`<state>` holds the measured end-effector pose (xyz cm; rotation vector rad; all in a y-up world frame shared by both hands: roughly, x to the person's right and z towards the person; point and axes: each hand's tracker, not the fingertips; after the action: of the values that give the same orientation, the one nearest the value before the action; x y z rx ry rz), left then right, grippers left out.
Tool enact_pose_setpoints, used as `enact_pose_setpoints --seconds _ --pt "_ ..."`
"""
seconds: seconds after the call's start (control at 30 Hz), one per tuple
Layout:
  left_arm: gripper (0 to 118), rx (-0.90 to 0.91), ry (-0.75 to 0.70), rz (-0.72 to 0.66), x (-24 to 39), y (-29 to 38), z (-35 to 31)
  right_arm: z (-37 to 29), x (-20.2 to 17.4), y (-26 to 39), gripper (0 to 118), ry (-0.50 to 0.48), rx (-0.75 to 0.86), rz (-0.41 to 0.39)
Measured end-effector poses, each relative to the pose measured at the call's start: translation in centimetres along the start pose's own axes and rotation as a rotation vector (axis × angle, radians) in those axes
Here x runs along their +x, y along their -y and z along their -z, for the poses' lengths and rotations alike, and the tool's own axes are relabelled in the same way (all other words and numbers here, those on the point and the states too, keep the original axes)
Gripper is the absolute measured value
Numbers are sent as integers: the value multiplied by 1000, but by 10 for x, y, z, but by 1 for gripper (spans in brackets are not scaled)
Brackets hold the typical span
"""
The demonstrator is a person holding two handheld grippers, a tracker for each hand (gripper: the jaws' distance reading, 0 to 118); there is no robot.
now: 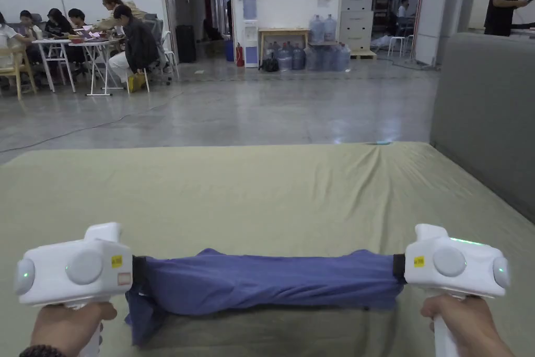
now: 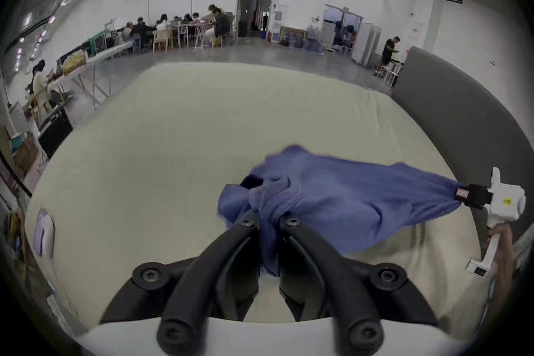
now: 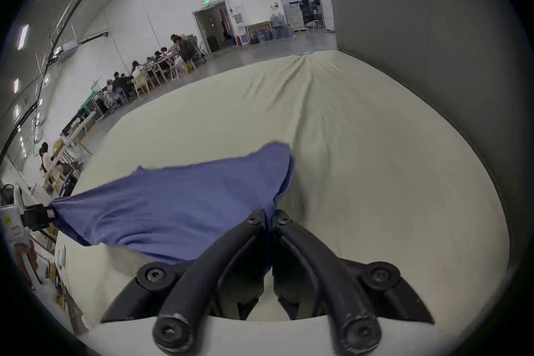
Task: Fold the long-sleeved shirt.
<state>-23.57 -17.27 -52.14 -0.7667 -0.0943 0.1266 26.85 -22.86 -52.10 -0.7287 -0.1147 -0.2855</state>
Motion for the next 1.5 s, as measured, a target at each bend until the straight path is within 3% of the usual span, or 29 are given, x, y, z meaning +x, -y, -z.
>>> enact_pose_setpoints --seconds 0.07,0.23,0.43,0.47,0.5,0.6,0.63,0.67,0.77,0.8,0.83,0.87,0.9,1.17,1.2,1.27,1.3,1.5 --pt "2 -62 -3 8 -5 36 -17 -22 4 39 0 17 -39 3" --pt "2 -204 -6 12 -33 129 -44 -50 18 128 0 127 -208 -163" --pt "3 -263 -20 3 -47 182 -35 -37 30 167 0 148 -310 -179" --pt "15 -250 -20 -12 -49 182 -34 -38 30 165 7 146 -307 -176" --pt "39 -237 -10 -30 -48 181 -35 -41 29 161 25 138 -302 -169" --pt "79 -203 18 -5 -43 168 -51 -68 27 148 59 139 -179 -191" --pt "111 -186 40 2 -39 165 -60 -81 26 144 89 156 -135 -210" --pt "116 -118 68 16 -37 162 -77 -94 25 141 102 151 -91 -214" --pt "114 -75 72 18 -28 152 -90 -127 22 136 101 118 -2 -153" --pt "106 -59 62 27 -25 150 -93 -134 21 136 94 97 -1 -129" --pt "76 -16 52 53 -22 149 -95 -141 17 138 72 90 6 -119" --pt "7 2 50 91 -18 144 -94 -142 16 140 10 93 10 -130" --pt "0 -10 43 106 -15 140 -91 -139 14 142 0 99 8 -130" --pt "0 -9 62 119 7 84 -41 -125 12 129 0 56 -31 -118" --pt "26 -12 57 131 9 74 -28 -122 13 125 0 53 -31 -118" --pt "100 -52 26 165 14 52 13 -112 9 123 0 40 -33 -116" --pt "104 -84 -4 175 14 42 36 -109 8 120 0 34 -34 -118" --pt "103 -206 -115 257 20 21 149 -78 1 121 0 22 -61 -123"
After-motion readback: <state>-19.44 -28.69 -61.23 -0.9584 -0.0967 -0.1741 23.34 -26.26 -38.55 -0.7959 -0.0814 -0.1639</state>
